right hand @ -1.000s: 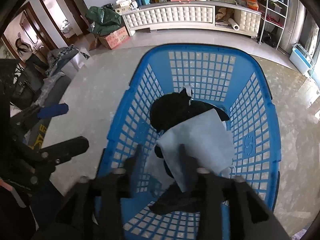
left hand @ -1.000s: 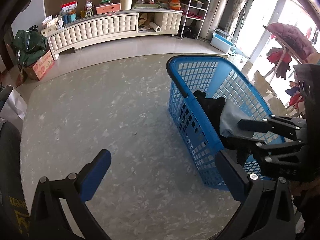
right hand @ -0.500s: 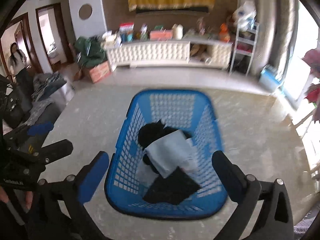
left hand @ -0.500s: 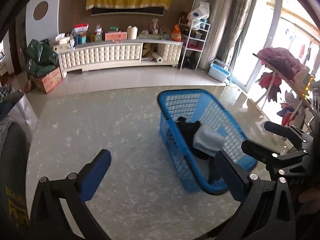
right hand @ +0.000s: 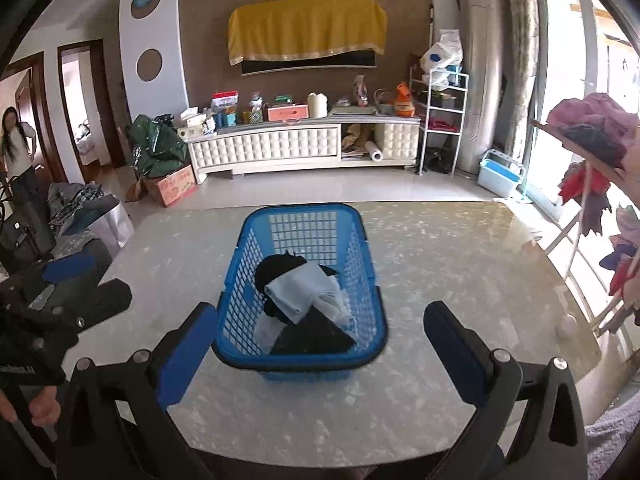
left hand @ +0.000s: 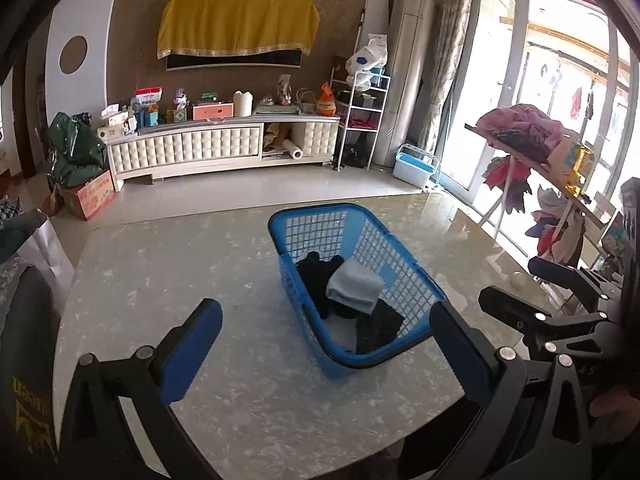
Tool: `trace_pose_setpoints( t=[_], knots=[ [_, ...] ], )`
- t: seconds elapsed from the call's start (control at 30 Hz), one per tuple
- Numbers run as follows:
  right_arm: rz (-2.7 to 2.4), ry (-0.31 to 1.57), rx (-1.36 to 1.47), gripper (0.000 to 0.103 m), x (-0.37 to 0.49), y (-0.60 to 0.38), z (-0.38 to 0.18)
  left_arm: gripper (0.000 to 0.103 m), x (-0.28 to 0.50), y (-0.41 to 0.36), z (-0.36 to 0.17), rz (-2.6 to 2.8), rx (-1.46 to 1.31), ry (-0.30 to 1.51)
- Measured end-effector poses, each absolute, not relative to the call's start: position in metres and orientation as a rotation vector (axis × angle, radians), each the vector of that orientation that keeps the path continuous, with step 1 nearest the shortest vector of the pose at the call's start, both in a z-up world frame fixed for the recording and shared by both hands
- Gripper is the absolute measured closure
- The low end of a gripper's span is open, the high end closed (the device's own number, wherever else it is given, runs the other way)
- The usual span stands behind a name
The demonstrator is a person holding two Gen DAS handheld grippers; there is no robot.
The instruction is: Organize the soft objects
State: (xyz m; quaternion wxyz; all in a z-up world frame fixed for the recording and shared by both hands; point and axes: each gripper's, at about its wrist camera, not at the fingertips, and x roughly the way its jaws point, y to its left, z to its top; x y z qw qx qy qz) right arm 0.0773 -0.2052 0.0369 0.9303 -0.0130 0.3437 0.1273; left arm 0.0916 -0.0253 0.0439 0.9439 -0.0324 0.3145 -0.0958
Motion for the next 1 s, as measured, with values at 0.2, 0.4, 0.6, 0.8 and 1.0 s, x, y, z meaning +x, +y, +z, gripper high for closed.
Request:
trace_pose_setpoints(
  t=[0.2, 0.4, 0.6, 0.8, 1.0],
  knots=[
    [0.252, 0.688, -0.002, 0.0, 0.064, -0.212, 0.039, 0.0, 0.076, -0.042, 0.05, -0.206, -0.036, 0.621],
    [0.247, 0.682, 0.013, 0.0, 0.06, -0.217, 0.04, 0.0, 0.064, -0.057, 0.05, -0.228, 0.001, 0.615],
    [0.242, 0.677, 0.027, 0.0, 0.058, -0.222, 0.04, 0.0, 0.06, -0.063, 0.051, -0.238, -0.001, 0.612],
    [0.239, 0.677, 0.029, 0.0, 0.056, -0.224, 0.039, 0.0, 0.059, -0.064, 0.052, -0.243, -0.005, 0.613],
    [0.245, 0.674, 0.024, 0.0, 0.053, -0.224, 0.039, 0.0, 0.057, -0.066, 0.05, -0.251, 0.003, 0.615]
  ],
)
